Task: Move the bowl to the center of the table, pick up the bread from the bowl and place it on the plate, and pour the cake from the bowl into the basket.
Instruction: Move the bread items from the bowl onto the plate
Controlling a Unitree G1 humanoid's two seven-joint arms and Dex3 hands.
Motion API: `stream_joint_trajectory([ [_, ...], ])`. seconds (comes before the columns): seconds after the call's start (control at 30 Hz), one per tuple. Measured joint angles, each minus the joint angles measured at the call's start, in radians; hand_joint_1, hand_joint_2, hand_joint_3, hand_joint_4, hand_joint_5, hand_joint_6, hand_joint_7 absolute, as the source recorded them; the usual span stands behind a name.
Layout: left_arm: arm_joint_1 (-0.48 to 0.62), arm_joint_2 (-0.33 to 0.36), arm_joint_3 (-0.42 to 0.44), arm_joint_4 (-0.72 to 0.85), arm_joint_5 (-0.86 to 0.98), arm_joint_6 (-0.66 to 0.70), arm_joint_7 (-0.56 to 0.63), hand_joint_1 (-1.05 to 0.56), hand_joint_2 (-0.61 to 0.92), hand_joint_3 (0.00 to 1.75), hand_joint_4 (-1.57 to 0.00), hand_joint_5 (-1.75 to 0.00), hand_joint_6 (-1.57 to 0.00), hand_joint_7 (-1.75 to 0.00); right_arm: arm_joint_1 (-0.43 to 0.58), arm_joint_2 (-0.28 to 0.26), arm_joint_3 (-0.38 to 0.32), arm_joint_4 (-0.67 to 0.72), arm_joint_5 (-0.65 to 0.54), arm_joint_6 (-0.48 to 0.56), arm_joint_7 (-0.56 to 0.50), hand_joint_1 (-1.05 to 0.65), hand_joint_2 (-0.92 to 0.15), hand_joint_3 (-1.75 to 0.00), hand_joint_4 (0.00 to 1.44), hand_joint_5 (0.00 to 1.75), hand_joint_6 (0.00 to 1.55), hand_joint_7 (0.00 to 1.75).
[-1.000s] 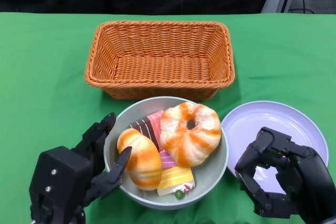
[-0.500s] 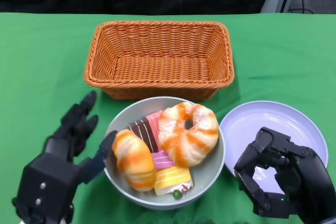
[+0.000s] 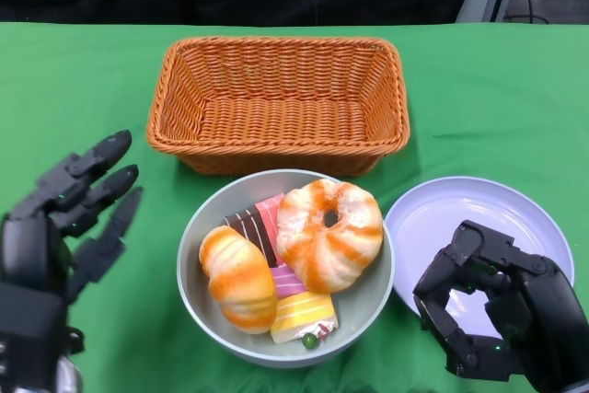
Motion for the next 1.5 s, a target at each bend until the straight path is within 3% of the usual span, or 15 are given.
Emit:
stream_joint_trajectory([
  [0.07, -0.028, 0.019, 0.020, 0.055, -0.070, -0.051, -0.063, -0.09, 0.92, 0.34, -0.86, -0.91, -1.17, -0.25, -0.001, -0.005, -0.001, -0.006, 0.005, 0.000, 0.005, -0.23, -0.53, -0.88, 0.77, 1.58, 0.74, 1.22],
  [0.1, -0.042, 0.028, 0.029, 0.080, -0.102, -0.070, -0.096, -0.07, 0.92, 0.34, -0.84, -1.01, -1.17, -0.28, 0.000, -0.007, -0.002, -0.010, 0.010, 0.001, 0.007, -0.22, -0.53, -0.88, 0.76, 1.58, 0.74, 1.21],
  [0.17, -0.066, 0.043, 0.045, 0.124, -0.153, -0.096, -0.157, -0.04, 0.92, 0.38, -0.81, -1.16, -1.16, -0.36, 0.000, -0.012, -0.002, -0.020, 0.016, 0.007, 0.008, -0.21, -0.52, -0.89, 0.76, 1.57, 0.75, 1.20],
  [0.3, -0.107, 0.069, 0.076, 0.219, -0.241, -0.146, -0.283, -0.03, 0.81, 0.61, -0.81, -1.28, -1.08, -0.61, 0.000, -0.016, -0.003, -0.043, 0.020, 0.014, 0.009, -0.19, -0.52, -0.88, 0.76, 1.55, 0.76, 1.18],
  [0.43, -0.124, 0.088, 0.098, 0.258, -0.285, -0.158, -0.358, -0.03, 0.77, 0.70, -0.83, -1.31, -1.02, -0.77, -0.001, -0.022, -0.005, -0.045, 0.020, 0.013, 0.009, -0.17, -0.51, -0.90, 0.76, 1.54, 0.75, 1.17],
  [0.57, -0.129, 0.101, 0.108, 0.259, -0.306, -0.146, -0.402, -0.01, 0.77, 0.70, -0.82, -1.37, -0.97, -0.88, -0.004, -0.035, -0.007, -0.074, -0.006, 0.004, 0.006, -0.16, -0.44, -1.00, 0.74, 1.56, 0.74, 1.17],
  [0.67, -0.129, 0.101, 0.109, 0.259, -0.307, -0.144, -0.410, -0.02, 0.72, 0.75, -0.81, -1.40, -0.93, -0.96, -0.006, -0.050, -0.011, -0.125, -0.083, 0.001, -0.015, -0.30, -0.53, -0.77, 0.73, 1.45, 0.76, 1.01],
  [0.8, -0.130, 0.100, 0.110, 0.262, -0.298, -0.143, -0.410, -0.03, 0.69, 0.79, -0.79, -1.41, -0.91, -0.99, -0.012, -0.115, -0.012, -0.247, -0.197, 0.001, -0.011, -0.37, -0.77, -0.18, 0.66, 1.08, 0.74, 0.61],
  [0.9, -0.131, 0.099, 0.109, 0.264, -0.296, -0.142, -0.410, -0.02, 0.68, 0.83, -0.79, -1.42, -0.90, -1.01, -0.034, -0.162, -0.008, -0.303, -0.294, -0.036, -0.007, -0.48, -0.84, -0.05, 0.59, 0.94, 0.68, 0.45],
  [1.03, -0.131, 0.097, 0.108, 0.264, -0.288, -0.128, -0.409, -0.01, 0.66, 0.88, -0.78, -1.44, -0.88, -1.06, -0.066, -0.216, -0.001, -0.376, -0.404, -0.045, 0.001, -0.59, -0.80, 0.00, 0.63, 0.66, 0.73, 0.20],
  [1.2, -0.131, 0.081, 0.105, 0.263, -0.269, -0.123, -0.401, 0.00, 0.67, 0.91, -0.77, -1.46, -0.87, -1.10, -0.103, -0.253, 0.001, -0.449, -0.538, -0.027, 0.004, -0.66, -0.78, 0.00, 0.75, 0.31, 0.79, 0.03],
  [1.5, -0.132, 0.065, 0.096, 0.273, -0.252, -0.129, -0.404, -0.01, 0.64, 0.91, -0.76, -1.45, -0.87, -1.11, -0.202, -0.269, 0.007, -0.495, -0.812, 0.052, -0.025, -0.74, -0.79, -0.01, 0.81, 0.18, 0.80, 0.00],
])
